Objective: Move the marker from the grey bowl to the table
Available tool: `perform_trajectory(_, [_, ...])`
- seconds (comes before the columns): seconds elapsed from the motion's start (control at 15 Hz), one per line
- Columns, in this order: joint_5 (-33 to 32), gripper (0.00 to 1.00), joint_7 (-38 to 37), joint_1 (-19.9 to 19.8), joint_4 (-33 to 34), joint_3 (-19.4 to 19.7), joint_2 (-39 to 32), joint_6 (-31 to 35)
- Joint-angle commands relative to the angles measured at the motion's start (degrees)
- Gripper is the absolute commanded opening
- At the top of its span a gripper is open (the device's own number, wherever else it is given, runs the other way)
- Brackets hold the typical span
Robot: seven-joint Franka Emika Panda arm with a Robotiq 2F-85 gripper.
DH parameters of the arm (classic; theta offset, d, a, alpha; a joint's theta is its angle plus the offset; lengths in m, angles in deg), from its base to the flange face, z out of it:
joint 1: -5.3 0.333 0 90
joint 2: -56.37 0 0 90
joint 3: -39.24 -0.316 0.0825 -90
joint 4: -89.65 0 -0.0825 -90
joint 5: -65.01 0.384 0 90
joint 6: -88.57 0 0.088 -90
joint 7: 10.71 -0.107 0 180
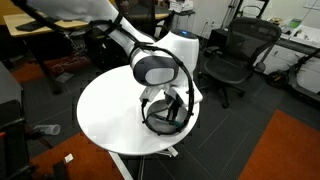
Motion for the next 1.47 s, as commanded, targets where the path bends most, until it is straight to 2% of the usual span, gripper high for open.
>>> perform_trajectory(0.0, [-0.8, 0.05, 0.9, 3.0, -5.4, 1.3, 6.6, -0.4])
perform_trajectory(0.47, [-6.7, 0.05, 1.1, 8.4, -15.3, 3.1, 19.3, 2.6])
perform_trajectory(1.0, [-11.3, 0.05, 8.2, 10.2, -26.2, 0.1, 31.2, 5.2])
perform_trajectory(1.4, [-10.9, 0.05, 14.0, 10.3, -33.6, -3.5, 34.8, 9.7])
